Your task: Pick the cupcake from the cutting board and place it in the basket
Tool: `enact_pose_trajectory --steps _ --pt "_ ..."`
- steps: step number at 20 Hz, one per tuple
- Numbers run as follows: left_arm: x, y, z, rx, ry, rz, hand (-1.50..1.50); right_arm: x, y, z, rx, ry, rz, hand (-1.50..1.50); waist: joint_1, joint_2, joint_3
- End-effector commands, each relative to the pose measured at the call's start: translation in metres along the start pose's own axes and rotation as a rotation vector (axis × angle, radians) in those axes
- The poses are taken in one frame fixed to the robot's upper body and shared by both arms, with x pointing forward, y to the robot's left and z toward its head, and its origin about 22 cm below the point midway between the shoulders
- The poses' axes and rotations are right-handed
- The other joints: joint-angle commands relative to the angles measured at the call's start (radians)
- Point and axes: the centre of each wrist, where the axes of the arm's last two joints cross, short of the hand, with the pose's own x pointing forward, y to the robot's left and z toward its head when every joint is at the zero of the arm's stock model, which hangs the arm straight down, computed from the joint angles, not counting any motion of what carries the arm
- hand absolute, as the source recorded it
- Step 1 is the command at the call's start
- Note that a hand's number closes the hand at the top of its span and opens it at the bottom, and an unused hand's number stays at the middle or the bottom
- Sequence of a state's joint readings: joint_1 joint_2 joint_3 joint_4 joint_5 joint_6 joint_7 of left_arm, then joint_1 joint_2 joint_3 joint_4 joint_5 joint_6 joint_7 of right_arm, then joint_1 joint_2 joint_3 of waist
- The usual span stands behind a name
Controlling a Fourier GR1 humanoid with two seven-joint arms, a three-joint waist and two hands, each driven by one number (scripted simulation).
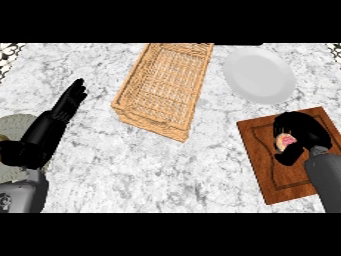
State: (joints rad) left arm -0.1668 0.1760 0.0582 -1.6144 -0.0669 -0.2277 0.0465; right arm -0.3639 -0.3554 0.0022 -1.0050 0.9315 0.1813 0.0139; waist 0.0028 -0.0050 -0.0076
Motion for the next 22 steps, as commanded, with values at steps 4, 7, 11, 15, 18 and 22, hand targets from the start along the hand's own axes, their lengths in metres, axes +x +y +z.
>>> enact_pose_trajectory --steps 4,7,11,15,18,22 --pt "0.002 -0.011 -0.007 -0.057 -0.012 0.006 0.0 0.184 0.055 0.01 -0.03 -0.156 0.06 1.5 0.055 -0.002 0.004" --pt "0.011 -0.022 -0.018 -0.097 -0.049 0.014 0.0 0.216 0.053 0.014 -0.045 -0.158 0.098 1.5 0.13 0.011 0.008" --pt "0.007 -0.025 -0.022 -0.134 -0.04 0.013 0.0 0.255 0.051 0.03 -0.133 -0.13 0.081 1.5 0.154 0.017 0.008" --pt "0.016 -0.03 -0.03 -0.147 -0.076 0.0 0.0 0.28 0.046 0.051 -0.171 -0.135 -0.092 1.5 0.169 0.018 0.011" --pt "0.012 -0.039 -0.031 -0.167 -0.066 0.022 0.0 0.302 0.031 0.068 -0.258 -0.19 -0.247 1.5 0.172 0.019 0.011" --pt "0.008 -0.032 -0.031 -0.15 -0.045 0.018 0.0 0.331 0.007 0.1 -0.409 -0.304 -0.461 1.5 0.16 0.007 0.008"
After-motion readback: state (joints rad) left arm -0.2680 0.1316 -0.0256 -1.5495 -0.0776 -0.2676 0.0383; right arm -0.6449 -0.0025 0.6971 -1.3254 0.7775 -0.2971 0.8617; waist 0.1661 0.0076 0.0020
